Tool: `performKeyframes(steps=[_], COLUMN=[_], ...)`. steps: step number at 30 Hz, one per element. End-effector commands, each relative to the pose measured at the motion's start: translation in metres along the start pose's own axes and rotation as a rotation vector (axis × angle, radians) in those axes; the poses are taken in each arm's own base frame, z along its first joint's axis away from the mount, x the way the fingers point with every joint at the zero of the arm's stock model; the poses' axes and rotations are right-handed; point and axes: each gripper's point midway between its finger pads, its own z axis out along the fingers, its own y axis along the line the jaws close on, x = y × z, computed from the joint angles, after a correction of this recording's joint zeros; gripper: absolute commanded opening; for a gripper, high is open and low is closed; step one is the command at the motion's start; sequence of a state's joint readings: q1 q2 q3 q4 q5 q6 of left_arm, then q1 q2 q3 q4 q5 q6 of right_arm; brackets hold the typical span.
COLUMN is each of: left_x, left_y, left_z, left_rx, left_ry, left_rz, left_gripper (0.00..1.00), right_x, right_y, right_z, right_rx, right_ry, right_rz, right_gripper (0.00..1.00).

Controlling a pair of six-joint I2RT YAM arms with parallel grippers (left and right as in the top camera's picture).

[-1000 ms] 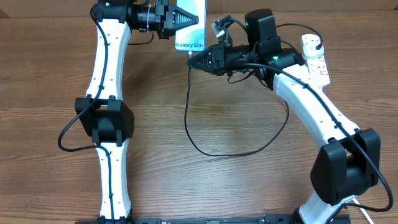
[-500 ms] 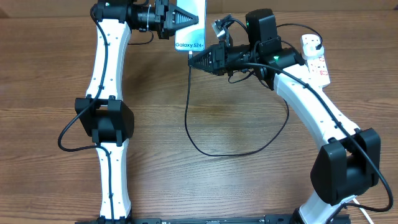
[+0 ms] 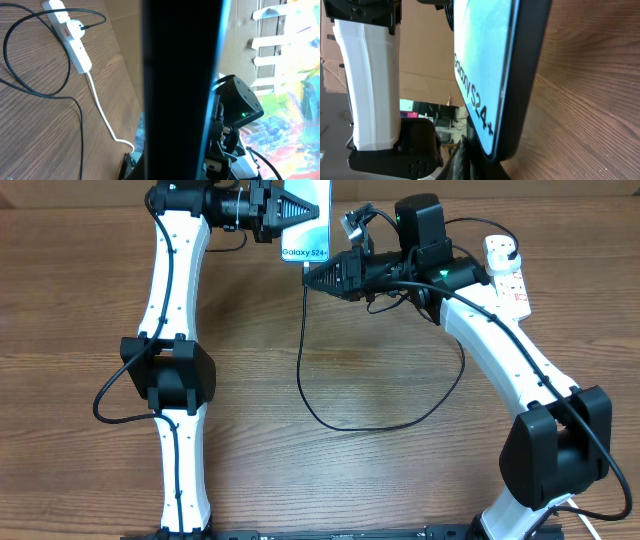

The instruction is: Plug charger to phone and switch on socket

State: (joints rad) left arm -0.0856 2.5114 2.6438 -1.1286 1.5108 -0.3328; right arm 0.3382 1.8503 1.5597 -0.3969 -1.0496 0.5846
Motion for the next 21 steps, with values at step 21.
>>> performKeyframes(steps=[21], left_x=[0.0043], left_y=[-0.0208], left_z=[0.0023], left_rx=[0.05], left_ry=[0.021], left_rz=[0.059], left_gripper=[0.04], right_x=[-0.0081], right_y=[0.0127], right_z=[-0.0014], right_rx=[0.014], right_ry=[-0.039], right_rz=[-0.033], right_gripper=[0.04])
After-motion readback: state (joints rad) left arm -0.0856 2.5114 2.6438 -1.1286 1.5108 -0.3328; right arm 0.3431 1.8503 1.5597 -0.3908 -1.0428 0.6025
